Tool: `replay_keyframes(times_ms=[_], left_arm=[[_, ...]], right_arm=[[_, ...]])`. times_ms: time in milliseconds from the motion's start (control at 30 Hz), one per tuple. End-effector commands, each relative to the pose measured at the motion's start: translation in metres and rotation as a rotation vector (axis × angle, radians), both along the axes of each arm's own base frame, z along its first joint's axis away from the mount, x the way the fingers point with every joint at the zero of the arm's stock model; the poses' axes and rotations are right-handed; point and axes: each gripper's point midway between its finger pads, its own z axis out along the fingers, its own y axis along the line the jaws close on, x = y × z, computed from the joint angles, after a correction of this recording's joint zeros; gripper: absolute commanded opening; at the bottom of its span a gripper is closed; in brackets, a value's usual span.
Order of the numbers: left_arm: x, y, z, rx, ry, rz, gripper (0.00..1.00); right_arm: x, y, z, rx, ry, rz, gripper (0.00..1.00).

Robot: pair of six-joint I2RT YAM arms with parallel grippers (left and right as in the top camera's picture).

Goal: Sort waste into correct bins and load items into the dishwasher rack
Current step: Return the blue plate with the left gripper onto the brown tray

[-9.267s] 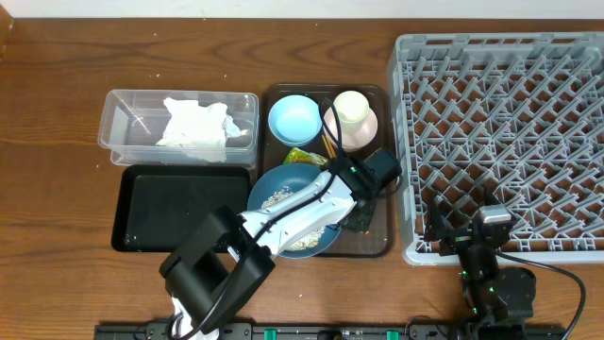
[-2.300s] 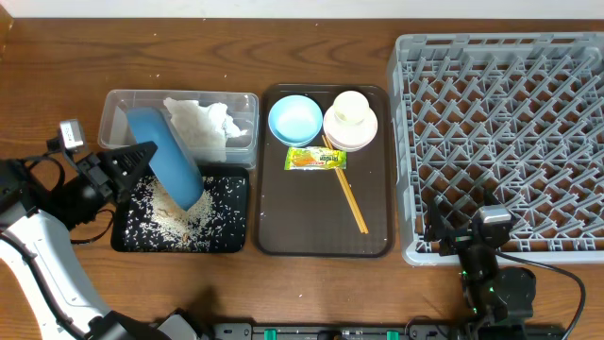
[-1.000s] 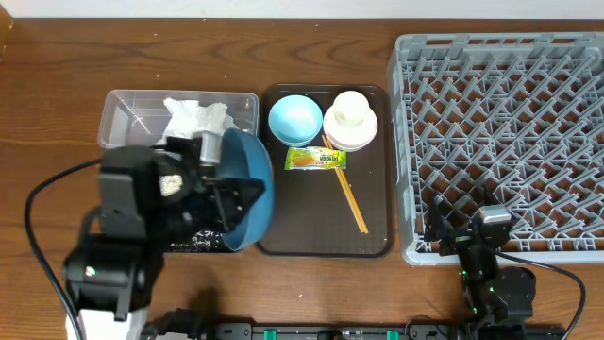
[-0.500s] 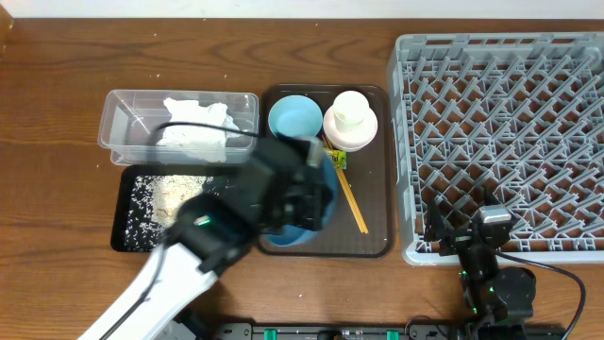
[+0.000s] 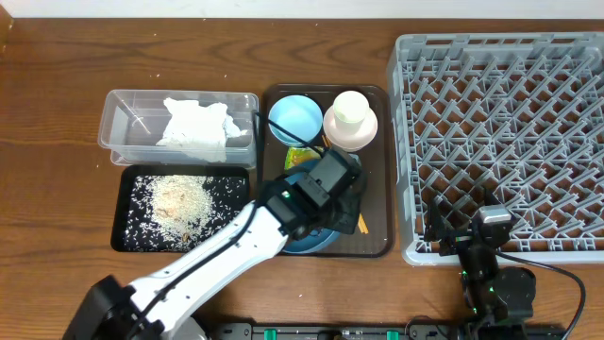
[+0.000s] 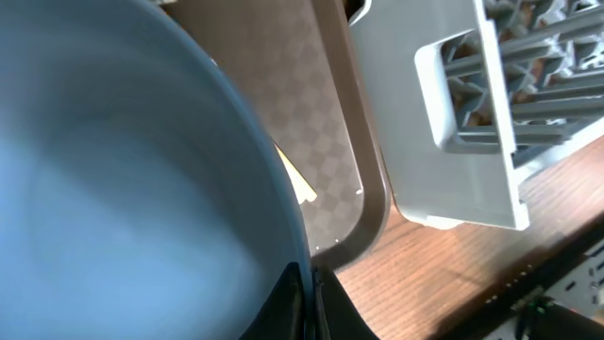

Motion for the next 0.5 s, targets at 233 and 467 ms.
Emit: replay_keyframes(times_ms=[233, 467], left_arm=[[-0.007, -0.020, -0.021, 0.025, 0.018, -0.015, 0.06], [-0.013, -0.024, -0.022, 0.030, 0.017, -0.034, 0.07]], right_arm=[[0.000, 0.001, -0.001, -0.001, 0.004, 0.003, 0.99], [0.000, 0.001, -0.001, -0.001, 0.004, 0.003, 0.99]])
